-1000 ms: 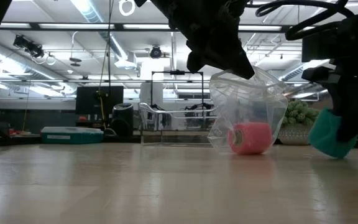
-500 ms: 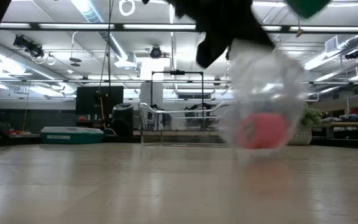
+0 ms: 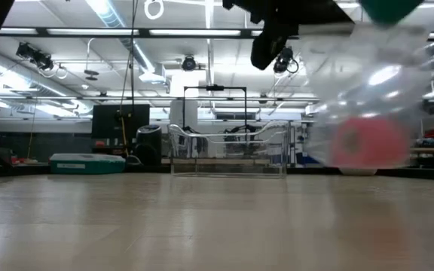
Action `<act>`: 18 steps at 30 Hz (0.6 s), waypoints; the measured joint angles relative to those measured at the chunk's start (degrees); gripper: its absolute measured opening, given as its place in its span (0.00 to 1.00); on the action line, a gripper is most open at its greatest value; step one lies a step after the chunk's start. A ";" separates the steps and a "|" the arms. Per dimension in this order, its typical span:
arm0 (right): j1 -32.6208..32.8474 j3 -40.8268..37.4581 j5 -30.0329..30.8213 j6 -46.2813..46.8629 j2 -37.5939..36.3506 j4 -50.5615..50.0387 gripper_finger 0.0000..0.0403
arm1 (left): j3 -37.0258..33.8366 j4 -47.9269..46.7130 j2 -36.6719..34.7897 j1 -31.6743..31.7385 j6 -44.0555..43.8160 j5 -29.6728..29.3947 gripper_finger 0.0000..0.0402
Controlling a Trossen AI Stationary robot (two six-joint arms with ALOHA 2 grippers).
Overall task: Roll bandage
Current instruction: Put the blue bandage into the transparent zip bag
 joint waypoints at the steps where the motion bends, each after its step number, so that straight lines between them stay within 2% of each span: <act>1: -0.35 -0.83 0.73 0.94 0.60 0.07 0.00 | -0.06 0.15 0.36 0.19 0.02 -0.61 0.02; 7: -2.10 -4.68 6.22 4.73 3.35 1.20 0.00 | -0.05 -1.48 1.67 0.75 0.46 -2.36 0.02; 11: -2.29 -7.07 12.33 4.71 3.43 4.17 0.00 | -0.09 -1.28 1.91 0.75 0.37 -2.02 0.02; 18: -3.61 -10.59 12.29 2.14 3.45 12.19 0.00 | 0.77 -0.82 2.26 0.77 1.57 -1.33 0.02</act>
